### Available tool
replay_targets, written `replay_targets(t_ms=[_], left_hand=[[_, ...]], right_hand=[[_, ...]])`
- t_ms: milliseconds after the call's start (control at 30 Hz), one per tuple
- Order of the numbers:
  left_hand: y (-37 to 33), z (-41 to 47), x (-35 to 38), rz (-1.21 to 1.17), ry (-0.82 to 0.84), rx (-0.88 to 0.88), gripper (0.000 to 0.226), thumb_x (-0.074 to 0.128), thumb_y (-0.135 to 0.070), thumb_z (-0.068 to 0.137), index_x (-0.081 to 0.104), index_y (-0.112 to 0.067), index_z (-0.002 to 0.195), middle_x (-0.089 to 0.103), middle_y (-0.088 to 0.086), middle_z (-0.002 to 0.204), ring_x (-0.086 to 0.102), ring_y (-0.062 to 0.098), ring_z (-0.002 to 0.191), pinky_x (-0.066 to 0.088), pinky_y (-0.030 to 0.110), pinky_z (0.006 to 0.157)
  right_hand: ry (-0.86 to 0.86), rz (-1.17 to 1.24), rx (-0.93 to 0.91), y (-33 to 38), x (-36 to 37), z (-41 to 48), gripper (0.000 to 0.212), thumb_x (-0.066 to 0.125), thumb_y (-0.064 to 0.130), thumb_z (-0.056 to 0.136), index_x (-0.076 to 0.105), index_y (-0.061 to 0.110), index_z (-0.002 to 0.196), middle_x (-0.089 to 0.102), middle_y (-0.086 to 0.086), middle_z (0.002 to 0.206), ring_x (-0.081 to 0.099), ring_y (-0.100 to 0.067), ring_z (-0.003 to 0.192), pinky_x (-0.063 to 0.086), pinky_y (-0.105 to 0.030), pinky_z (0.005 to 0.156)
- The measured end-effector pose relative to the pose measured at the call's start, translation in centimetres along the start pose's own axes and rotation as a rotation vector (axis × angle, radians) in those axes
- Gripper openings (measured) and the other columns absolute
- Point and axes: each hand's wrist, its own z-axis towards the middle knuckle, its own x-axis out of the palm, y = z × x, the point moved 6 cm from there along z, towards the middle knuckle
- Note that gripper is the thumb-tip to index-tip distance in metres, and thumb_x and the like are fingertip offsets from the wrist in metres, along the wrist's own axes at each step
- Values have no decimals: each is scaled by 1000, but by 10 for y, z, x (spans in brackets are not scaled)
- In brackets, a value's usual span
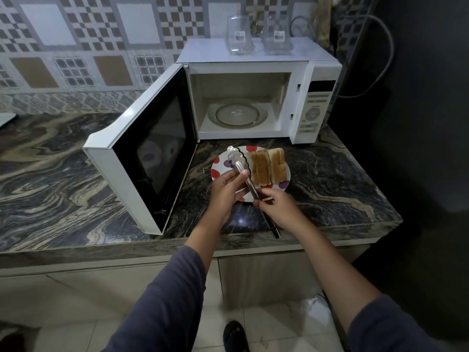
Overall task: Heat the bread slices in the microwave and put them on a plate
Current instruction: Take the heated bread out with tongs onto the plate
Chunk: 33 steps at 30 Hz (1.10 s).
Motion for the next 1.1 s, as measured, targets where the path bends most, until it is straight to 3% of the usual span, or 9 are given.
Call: replay_targets(t_ms=[167,233,333,467,567,667,767,900,1100], left_hand=[[-10,32,-13,99,-86,-47,9,62,-15,88,66,-7,88,65,9,82,65,26,83,57,31,76],[-12,51,-17,120,-103,-72,9,60,-13,89,64,-5,88,63,10,80,62,24,74,56,23,63],[-15,84,-26,225,-123,-62,18,59,-16,89,63,-11,73,65,15,81,61,27,76,52,33,70],[-6,117,-53,530,-191,33,24,46,-23,95,64,-7,97,62,23,82,53,25,67,40,30,58],[16,127,-77,806,-242,101,41,40,-29,89,57,-8,120,63,22,108,60,35,98,47,38,88],[30,122,-84,964,-223,106,44,40,-18,93,44,-4,135,46,15,139,41,28,129,29,34,112],[45,119,-86,1121,-205,68,43,34,-21,98,41,0,136,39,17,145,34,29,135,23,37,116],[49,123,-89,1161,-233,45,40,33,-19,99,46,1,131,41,19,143,34,29,135,22,36,116],[51,121,-91,1174,-261,31,44,32,-18,99,36,-2,140,31,14,151,25,24,141,14,31,117]], right_hand=[[12,-14,0,11,15,25,24,59,18,91,63,12,114,65,-2,102,56,-7,86,41,-9,62],[-7,-25,-2,15,23,39,23,58,17,91,62,10,113,66,-5,103,58,-11,89,41,-17,70],[-13,-7,30,19,31,68,25,57,17,92,61,8,115,65,-4,100,58,-15,93,38,-21,76],[17,-26,131,7,41,105,23,55,19,93,62,5,110,65,-7,97,62,-24,98,38,-24,72],[64,-127,234,-8,47,123,18,50,22,96,61,8,102,59,-1,84,56,-18,82,34,-22,57],[81,-205,311,-19,53,136,22,50,23,95,54,14,75,49,4,70,48,-13,66,27,-19,49],[43,-239,321,-24,58,148,24,50,18,94,58,10,72,55,-2,73,48,-15,66,28,-19,48],[-22,-293,282,-24,59,163,37,51,17,91,37,18,56,42,0,62,47,-18,64,30,-25,50],[11,-574,207,-20,59,159,28,44,25,95,64,6,97,62,-12,95,59,-28,91,44,-32,71]])
